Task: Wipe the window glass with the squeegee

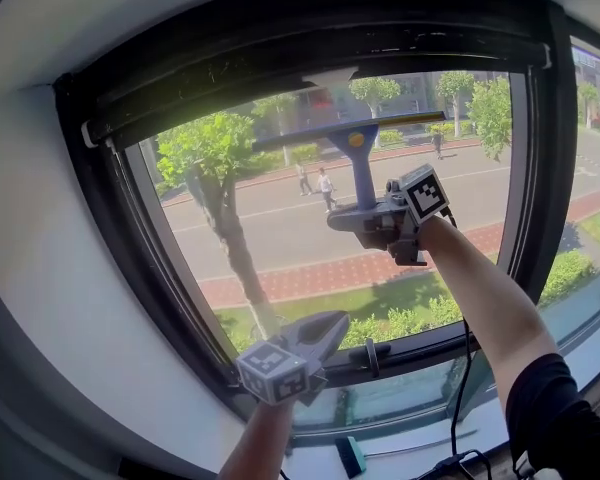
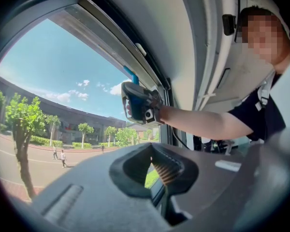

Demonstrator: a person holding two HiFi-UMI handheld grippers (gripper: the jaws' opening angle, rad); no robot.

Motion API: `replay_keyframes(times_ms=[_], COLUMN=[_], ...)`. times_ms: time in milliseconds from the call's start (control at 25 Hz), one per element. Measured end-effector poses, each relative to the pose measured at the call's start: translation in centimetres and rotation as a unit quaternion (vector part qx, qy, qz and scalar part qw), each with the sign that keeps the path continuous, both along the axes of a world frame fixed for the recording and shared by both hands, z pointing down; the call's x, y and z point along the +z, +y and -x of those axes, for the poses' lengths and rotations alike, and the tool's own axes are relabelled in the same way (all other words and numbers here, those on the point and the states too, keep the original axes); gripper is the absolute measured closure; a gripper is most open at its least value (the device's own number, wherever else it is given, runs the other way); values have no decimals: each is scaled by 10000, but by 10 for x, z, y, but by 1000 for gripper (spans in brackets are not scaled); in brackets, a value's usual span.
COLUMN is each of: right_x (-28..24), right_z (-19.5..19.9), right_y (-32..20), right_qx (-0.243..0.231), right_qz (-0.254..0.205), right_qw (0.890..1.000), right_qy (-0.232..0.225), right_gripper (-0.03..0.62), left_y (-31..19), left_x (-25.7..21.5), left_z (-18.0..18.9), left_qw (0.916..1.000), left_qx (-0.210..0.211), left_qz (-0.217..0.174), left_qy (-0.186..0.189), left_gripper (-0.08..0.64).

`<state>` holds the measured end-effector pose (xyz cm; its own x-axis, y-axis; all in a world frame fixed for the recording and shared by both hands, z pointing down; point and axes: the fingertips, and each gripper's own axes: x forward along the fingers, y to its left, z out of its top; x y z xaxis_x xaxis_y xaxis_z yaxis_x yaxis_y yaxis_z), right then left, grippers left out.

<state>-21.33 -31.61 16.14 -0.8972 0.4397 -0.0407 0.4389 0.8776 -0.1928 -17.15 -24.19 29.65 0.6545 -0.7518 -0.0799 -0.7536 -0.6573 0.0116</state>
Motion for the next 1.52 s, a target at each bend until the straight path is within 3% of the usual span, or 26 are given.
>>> replay_keyframes(times_ms=[680,1520], right_x=[95,226], right_z=[-9,-20], right_y=[6,29], right_qx=[136,-88], right_qz=[304,1286], right_qw=[9994,9910], right_qy=[94,361], right_gripper=[586,584], left_y=[0,-7], left_x=[15,48], left_z=[-21,-27], left_qw=[9998,9988], left_qx=[141,162], left_qz=[144,414], left_qy=[75,206], left_gripper=[558,558])
